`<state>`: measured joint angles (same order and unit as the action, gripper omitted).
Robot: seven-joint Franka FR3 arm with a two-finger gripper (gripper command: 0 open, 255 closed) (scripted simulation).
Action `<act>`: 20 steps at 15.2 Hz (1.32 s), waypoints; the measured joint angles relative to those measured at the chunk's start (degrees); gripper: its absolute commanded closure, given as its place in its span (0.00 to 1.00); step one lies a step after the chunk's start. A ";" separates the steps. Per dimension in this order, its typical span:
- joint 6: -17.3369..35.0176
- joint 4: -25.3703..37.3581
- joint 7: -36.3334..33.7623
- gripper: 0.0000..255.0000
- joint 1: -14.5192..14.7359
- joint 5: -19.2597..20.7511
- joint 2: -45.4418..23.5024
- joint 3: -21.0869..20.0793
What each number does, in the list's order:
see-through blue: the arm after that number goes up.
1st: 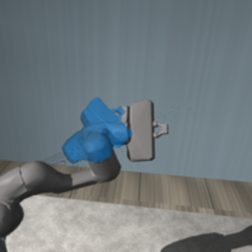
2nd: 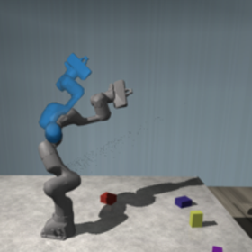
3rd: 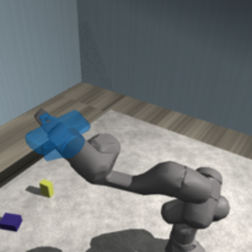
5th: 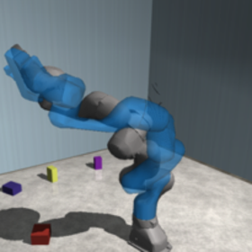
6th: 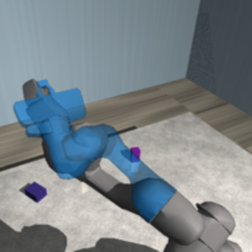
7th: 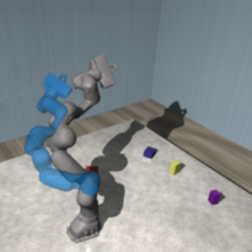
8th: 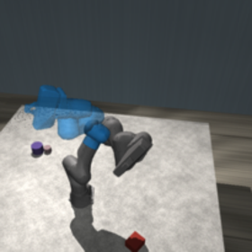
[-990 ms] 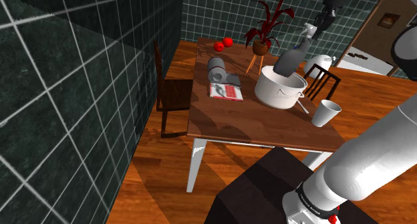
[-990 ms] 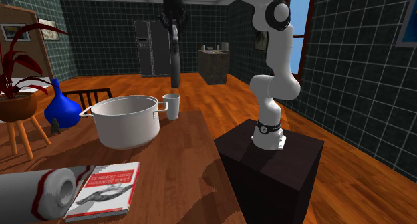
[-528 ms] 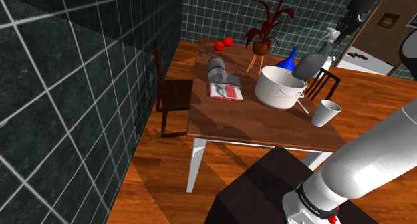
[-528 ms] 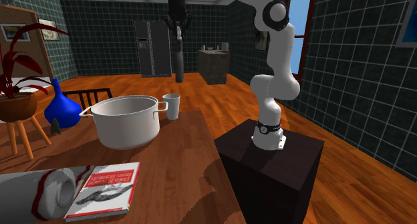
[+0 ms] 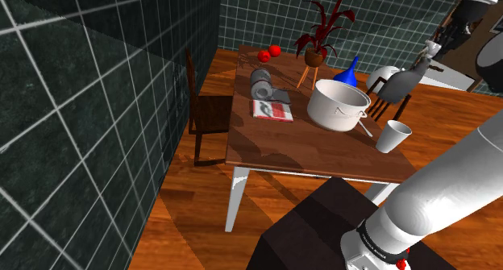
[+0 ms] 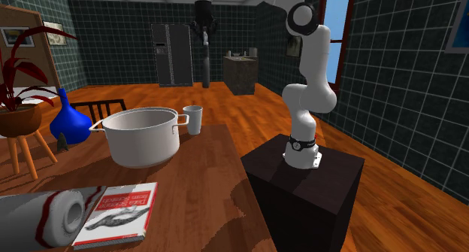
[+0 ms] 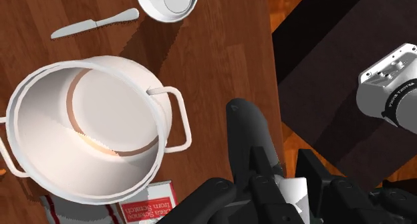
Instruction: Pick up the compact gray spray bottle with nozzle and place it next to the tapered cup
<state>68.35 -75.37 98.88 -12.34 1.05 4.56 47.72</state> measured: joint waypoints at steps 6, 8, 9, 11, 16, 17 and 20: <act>4.52 -6.39 0.63 1.00 -0.41 2.08 2.74 -0.11; 6.24 -8.98 -0.13 1.00 -0.29 2.89 4.00 -0.74; 7.06 -10.29 -0.52 1.00 -0.25 3.31 4.67 -1.07; 8.76 -12.92 -1.09 1.00 -0.29 4.12 5.95 -1.57; 13.00 -18.69 -2.16 1.00 -0.46 5.36 8.00 -2.33; 13.69 -19.75 -2.47 1.00 -0.49 5.63 8.47 -2.56; 16.04 -22.99 -2.94 1.00 -0.71 6.34 9.61 -2.86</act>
<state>84.39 -98.36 95.94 -13.05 7.39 14.18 44.86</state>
